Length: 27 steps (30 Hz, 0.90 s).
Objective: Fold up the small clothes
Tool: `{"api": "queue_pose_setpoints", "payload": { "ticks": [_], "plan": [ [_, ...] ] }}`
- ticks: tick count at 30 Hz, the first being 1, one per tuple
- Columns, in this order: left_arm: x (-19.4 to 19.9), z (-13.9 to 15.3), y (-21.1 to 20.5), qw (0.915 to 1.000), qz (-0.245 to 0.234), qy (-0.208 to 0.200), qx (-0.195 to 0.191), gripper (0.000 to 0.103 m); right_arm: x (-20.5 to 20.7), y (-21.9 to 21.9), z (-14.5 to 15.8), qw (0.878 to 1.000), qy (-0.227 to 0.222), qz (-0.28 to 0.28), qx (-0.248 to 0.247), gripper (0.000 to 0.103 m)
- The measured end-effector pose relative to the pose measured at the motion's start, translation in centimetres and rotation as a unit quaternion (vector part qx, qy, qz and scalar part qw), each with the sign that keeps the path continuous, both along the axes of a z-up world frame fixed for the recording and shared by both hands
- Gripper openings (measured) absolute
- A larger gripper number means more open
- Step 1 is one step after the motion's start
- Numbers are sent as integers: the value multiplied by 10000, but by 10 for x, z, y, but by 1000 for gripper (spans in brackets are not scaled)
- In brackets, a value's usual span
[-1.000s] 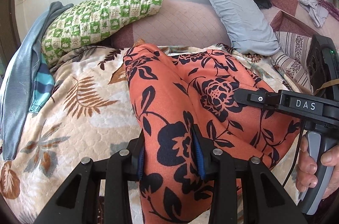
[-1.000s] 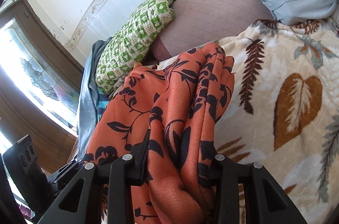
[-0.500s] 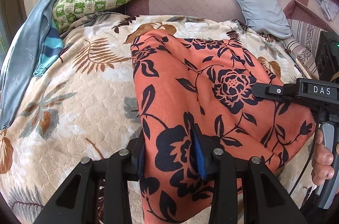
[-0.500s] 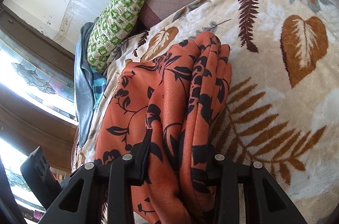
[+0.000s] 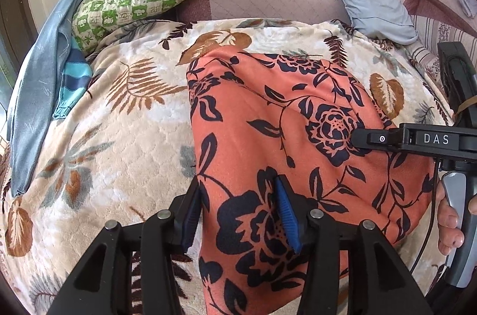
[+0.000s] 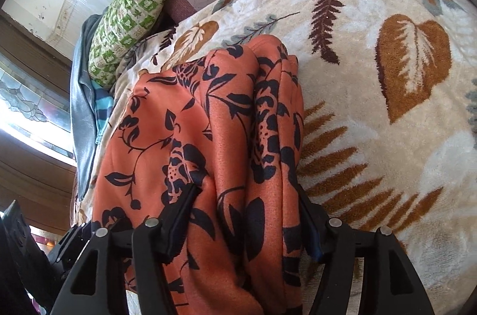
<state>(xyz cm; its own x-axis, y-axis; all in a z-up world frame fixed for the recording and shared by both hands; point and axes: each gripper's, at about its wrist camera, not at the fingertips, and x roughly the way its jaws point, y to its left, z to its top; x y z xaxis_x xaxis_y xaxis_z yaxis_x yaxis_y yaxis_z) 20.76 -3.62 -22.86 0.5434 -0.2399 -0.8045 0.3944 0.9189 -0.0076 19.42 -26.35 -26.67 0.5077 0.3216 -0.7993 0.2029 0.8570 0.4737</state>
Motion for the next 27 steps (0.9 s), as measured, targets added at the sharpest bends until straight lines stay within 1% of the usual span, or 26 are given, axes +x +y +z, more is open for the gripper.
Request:
{"api": "queue_pose_setpoints", "payload": {
  "ticks": [2, 4, 5, 6, 8, 10, 11, 12, 13, 15, 16, 18, 20, 23, 24, 25, 26, 27],
  "plan": [
    [3, 12, 2, 9998, 47, -195, 70, 53, 3, -3, 9, 9999, -34, 7, -114, 67],
    [6, 25, 8, 9991, 120, -394, 75, 62, 2, -11, 27, 9990, -223, -48, -387, 67],
    [8, 32, 11, 9986, 184, -490, 0, 64, 0, -17, 38, 9978, -420, -103, -505, 67],
    [11, 36, 14, 9980, 235, -572, -99, 69, -2, -23, 50, 9958, -681, -174, -586, 67],
    [20, 41, 13, 9972, 255, -641, -271, 71, -4, -29, 69, 9901, -1219, -212, -664, 67],
    [33, 40, 3, 9972, 218, -641, -322, 71, 4, -28, 78, 9869, -1535, -27, -499, 65],
    [41, 39, -4, 9971, 180, -653, -334, 71, 9, -25, 79, 9863, -1598, 91, -399, 61],
    [49, 38, -10, 9975, 162, -618, -310, 71, 17, -19, 76, 9864, -1592, 241, -345, 44],
    [59, 37, -15, 9979, 157, -559, -300, 71, 26, -12, 72, 9870, -1518, 371, -371, 31],
    [74, 36, -22, 9978, 84, -486, -441, 71, 36, -3, 63, 9872, -1444, 503, -449, 29],
    [80, 33, -25, 9980, 70, -428, -455, 71, 38, -1, 58, 9879, -1398, 562, -359, 29],
    [92, 24, -31, 9990, 99, -273, -354, 70, 46, 4, 50, 9895, -1269, 667, -182, 29],
    [103, 10, -32, 9996, 199, -90, -180, 71, 52, 4, 42, 9910, -1161, 618, -245, 29],
    [113, -17, -28, 9989, 355, 286, 102, 70, 65, -10, 15, 9970, -641, 400, -137, 29],
    [115, -25, -25, 9984, 382, 412, 114, 71, 68, -17, 5, 9985, -470, 273, -118, 27],
    [116, -32, -22, 9980, 399, 493, 69, 73, 70, -23, -3, 9991, -363, 208, -20, 27],
    [117, -37, -20, 9978, 425, 514, 16, 73, 72, -25, -9, 9993, -292, 216, 63, 27],
    [117, -41, -18, 9977, 436, 511, -43, 73, 74, -24, -12, 9993, -286, 236, 14, 27]
  ]
}}
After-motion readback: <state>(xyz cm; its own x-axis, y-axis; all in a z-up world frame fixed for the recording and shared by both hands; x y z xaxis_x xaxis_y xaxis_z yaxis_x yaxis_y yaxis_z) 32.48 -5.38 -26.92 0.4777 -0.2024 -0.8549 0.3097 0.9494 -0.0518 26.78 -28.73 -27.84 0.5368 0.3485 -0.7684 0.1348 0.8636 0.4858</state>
